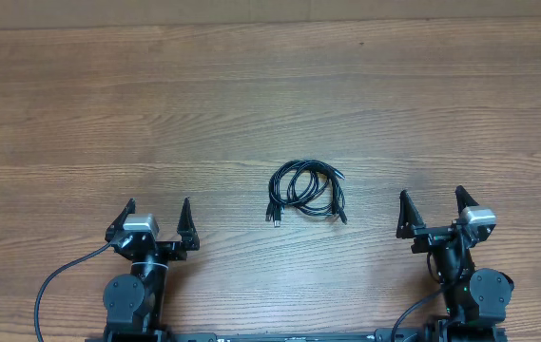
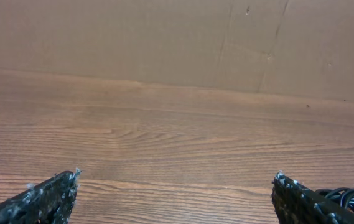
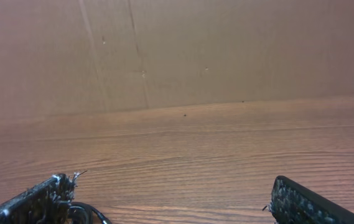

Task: Untangle cables

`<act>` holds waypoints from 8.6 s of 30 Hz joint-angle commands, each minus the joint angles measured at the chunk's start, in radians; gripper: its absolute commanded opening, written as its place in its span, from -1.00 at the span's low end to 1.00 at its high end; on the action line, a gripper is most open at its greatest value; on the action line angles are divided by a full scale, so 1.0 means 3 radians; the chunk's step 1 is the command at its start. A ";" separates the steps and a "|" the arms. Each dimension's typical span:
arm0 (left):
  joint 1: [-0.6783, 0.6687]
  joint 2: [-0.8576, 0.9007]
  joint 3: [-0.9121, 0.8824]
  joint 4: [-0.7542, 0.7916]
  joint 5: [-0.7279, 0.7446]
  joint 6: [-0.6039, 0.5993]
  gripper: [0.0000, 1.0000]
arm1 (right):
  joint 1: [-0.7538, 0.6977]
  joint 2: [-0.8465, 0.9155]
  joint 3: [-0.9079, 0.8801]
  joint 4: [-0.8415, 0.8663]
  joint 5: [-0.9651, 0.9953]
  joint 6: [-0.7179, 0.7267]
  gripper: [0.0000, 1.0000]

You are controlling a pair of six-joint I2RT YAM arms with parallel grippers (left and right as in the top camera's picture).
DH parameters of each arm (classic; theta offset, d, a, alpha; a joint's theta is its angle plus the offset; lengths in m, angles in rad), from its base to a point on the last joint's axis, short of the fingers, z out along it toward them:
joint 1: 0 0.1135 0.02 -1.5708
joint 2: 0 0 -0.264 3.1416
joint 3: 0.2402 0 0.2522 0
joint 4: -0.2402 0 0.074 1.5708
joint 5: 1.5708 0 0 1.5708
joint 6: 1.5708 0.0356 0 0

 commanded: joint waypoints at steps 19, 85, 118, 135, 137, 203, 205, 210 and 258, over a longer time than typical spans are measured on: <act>0.0032 0.0039 -0.0010 0.0033 0.0145 -0.0071 0.99 | -0.0004 -0.0037 -0.0034 0.0011 0.0033 0.0009 0.99; 0.0028 0.4242 0.2524 -0.1447 0.0858 0.0698 0.99 | -0.0004 -0.0037 -0.0034 0.0011 0.0033 0.0009 1.00; -0.0039 0.4270 0.2541 -0.1316 0.0851 0.0696 0.99 | -0.0004 -0.0037 -0.0034 0.0011 0.0033 0.0009 0.99; -0.0039 0.4270 0.2541 -0.1269 0.0851 0.0696 0.99 | -0.0004 -0.0037 -0.0034 0.0010 0.0032 0.0010 1.00; -0.0039 0.4270 0.2541 -0.1269 0.0852 0.0694 0.99 | -0.0004 -0.0037 -0.0034 0.0011 0.0033 0.0009 0.99; -0.1626 0.4270 0.3721 -0.2439 0.0874 0.1101 1.00 | -0.0004 -0.0037 -0.0034 0.0011 0.0033 0.0010 1.00; -0.1626 0.4270 0.3721 -0.2440 0.0874 0.1095 0.99 | -0.0004 -0.0037 -0.0034 0.0010 0.0033 0.0010 1.00; -0.1626 0.4270 0.3721 -0.2440 0.0874 0.1096 1.00 | -0.0004 -0.0037 -0.0034 0.0010 0.0033 0.0010 0.99; -0.1626 0.4270 0.3733 -0.2215 0.0875 0.0842 0.99 | -0.0004 -0.0037 -0.0034 0.0011 0.0033 0.0010 0.99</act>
